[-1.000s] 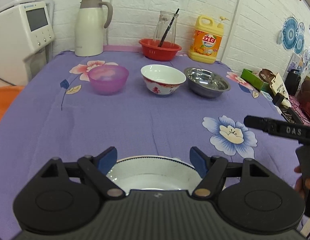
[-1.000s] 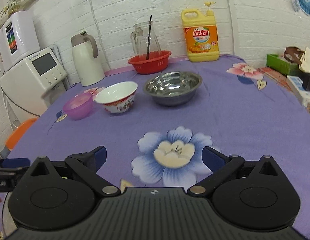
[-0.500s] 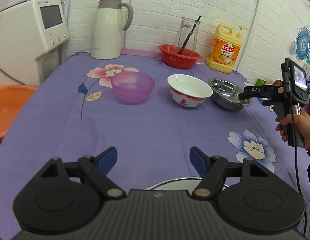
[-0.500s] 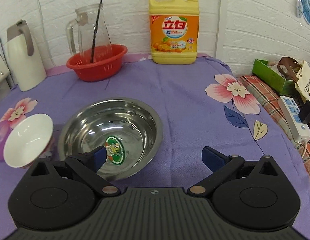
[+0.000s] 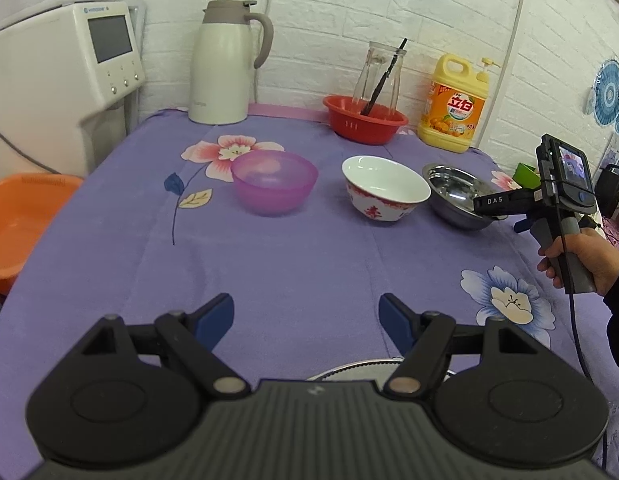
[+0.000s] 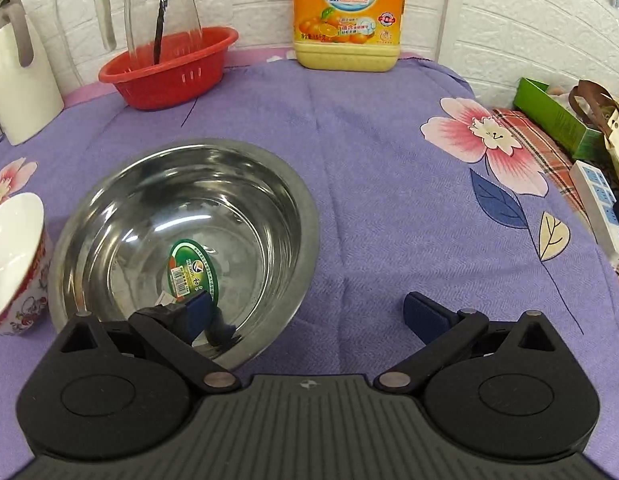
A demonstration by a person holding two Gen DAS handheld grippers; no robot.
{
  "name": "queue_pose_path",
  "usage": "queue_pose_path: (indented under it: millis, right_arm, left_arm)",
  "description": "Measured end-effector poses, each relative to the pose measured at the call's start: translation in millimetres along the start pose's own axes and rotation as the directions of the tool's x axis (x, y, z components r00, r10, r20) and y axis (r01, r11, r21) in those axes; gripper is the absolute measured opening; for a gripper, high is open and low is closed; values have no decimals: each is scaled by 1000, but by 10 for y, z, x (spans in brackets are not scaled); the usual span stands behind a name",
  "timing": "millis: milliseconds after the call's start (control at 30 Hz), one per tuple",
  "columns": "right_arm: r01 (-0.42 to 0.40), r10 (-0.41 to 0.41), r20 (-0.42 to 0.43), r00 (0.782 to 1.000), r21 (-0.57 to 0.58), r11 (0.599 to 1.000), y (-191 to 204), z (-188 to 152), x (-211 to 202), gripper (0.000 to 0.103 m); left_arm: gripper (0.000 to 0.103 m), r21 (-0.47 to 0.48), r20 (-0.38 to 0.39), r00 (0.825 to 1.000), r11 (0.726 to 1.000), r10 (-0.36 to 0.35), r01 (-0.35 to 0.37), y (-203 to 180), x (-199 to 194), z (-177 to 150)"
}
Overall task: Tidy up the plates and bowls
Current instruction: 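Grasp the steel bowl rim with the right gripper, then grasp the steel bowl rim with the left gripper while the right gripper holds it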
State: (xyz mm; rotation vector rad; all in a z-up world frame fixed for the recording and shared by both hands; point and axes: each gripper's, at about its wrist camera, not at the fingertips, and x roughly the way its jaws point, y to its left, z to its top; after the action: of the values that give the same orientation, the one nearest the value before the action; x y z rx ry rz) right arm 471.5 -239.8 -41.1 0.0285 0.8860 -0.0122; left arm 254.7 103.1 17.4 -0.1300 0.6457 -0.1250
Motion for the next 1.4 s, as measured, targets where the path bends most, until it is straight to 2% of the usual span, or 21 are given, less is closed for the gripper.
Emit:
queue_pose_path:
  millis: [100, 300, 467, 567, 700, 767, 933, 1067, 1167, 1400]
  right_arm:
    - [6, -7, -26, 1000, -22, 1000, 7, -24, -51, 103]
    - [-42, 37, -76, 996, -63, 997, -6, -305, -298, 103]
    - [-81, 74, -68, 995, -100, 992, 8, -658, -592, 103]
    - [-85, 83, -21, 996, -108, 990, -9, -753, -751, 103]
    - [-33, 43, 104, 994, -100, 994, -35, -729, -857, 103]
    - [-17, 30, 156, 987, -83, 996, -44, -720, -829, 103]
    - [-68, 69, 181, 981, -12, 998, -80, -802, -651, 103]
    - [-70, 71, 169, 983, -14, 997, -97, -862, -570, 103]
    - [-54, 58, 185, 981, -27, 998, -78, -892, -556, 103]
    - [-54, 59, 184, 981, -33, 998, -89, -895, -557, 103]
  left_arm:
    - [73, -5, 5, 1000, 1000, -7, 7, -4, -53, 3]
    - [73, 4, 10, 999, 999, -48, 48, -97, -140, -11]
    - [73, 30, -14, 994, 993, -110, 111, -257, -150, -36]
    - [73, 50, -28, 986, 984, -167, 169, -405, -76, 69]
    - [73, 68, -47, 967, 965, -252, 255, -666, 230, 349]
    - [73, 67, -62, 962, 961, -266, 270, -819, 471, 457]
    - [73, 20, -160, 938, 949, -309, 316, -1099, 1108, 594]
    - [73, -11, -193, 937, 956, -290, 293, -1220, 1490, 619]
    - [73, -7, -232, 941, 968, -247, 252, -1314, 1742, 609]
    - [72, 14, -228, 948, 973, -223, 232, -1418, 1931, 589]
